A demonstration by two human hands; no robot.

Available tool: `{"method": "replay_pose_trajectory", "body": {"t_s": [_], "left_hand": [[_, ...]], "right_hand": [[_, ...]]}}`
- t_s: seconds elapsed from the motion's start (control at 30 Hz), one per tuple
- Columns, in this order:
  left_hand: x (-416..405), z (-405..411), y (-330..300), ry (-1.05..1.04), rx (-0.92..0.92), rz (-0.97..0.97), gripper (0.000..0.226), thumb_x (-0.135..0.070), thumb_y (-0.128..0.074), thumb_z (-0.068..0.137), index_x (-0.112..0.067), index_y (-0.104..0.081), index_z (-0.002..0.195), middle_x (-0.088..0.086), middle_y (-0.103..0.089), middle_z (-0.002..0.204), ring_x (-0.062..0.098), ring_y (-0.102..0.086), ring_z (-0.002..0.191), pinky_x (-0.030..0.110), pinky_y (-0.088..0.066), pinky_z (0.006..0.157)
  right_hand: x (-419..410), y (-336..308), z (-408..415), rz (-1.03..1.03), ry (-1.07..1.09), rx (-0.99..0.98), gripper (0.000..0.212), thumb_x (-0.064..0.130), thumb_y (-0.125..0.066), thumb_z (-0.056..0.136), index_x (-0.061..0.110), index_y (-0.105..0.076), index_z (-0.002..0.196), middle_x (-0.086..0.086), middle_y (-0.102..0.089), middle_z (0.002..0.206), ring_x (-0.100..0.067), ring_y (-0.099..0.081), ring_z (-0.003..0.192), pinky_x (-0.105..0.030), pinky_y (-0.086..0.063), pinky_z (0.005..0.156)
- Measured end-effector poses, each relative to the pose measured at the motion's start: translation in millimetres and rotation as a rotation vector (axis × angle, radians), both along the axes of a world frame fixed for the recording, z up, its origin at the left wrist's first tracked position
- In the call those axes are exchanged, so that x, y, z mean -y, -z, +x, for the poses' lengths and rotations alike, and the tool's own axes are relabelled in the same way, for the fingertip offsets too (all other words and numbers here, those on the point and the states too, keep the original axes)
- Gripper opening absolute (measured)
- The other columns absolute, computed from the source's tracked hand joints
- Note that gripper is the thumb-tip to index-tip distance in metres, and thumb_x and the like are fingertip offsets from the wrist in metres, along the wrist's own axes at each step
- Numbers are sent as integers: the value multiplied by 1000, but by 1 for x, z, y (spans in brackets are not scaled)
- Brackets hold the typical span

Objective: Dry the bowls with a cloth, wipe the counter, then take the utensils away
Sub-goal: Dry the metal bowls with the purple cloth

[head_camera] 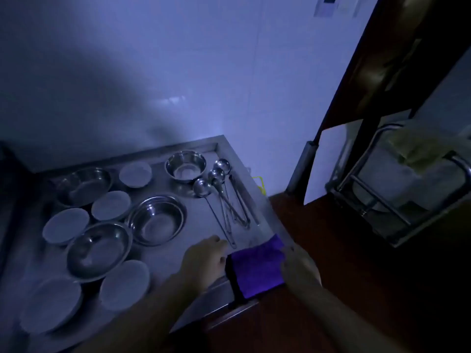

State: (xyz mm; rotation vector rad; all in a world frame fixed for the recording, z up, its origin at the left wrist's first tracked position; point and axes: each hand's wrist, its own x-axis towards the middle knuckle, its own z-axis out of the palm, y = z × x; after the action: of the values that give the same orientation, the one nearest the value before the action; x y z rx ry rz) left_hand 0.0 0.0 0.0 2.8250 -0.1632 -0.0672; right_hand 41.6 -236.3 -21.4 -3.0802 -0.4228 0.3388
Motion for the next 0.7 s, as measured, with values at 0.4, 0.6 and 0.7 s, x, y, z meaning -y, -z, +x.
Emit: {"method": "replay_pose_trajectory", "body": {"t_s": [0.4,0.6,0.7], "left_hand": [[-1,49,41,-78,-200,-36,30,-21,-42,91,-16,-59,115,0,-56,113,18,-53,103,29,-43,81],[-29,46,28,-109,-192,-79,34,-27,-47,93,-30,-51,126,-8,-53,121,9,-52,108,22,-39,84],[-43,46,18,-94,-157,-147,39,-27,-49,92,-29,-48,130,-7,-52,123,9,-52,110,22,-40,85]], "right_hand": [[4,42,52,153,416,-170,36,32,-61,86,16,-56,117,-3,-59,118,-20,-54,109,-28,-42,88],[-23,16,59,465,343,-276,17,18,-62,72,17,-62,90,-3,-65,92,-19,-63,83,-33,-51,72],[-59,-7,57,537,230,-279,20,15,-67,71,23,-60,87,5,-66,80,-12,-63,74,-32,-51,67]]}}
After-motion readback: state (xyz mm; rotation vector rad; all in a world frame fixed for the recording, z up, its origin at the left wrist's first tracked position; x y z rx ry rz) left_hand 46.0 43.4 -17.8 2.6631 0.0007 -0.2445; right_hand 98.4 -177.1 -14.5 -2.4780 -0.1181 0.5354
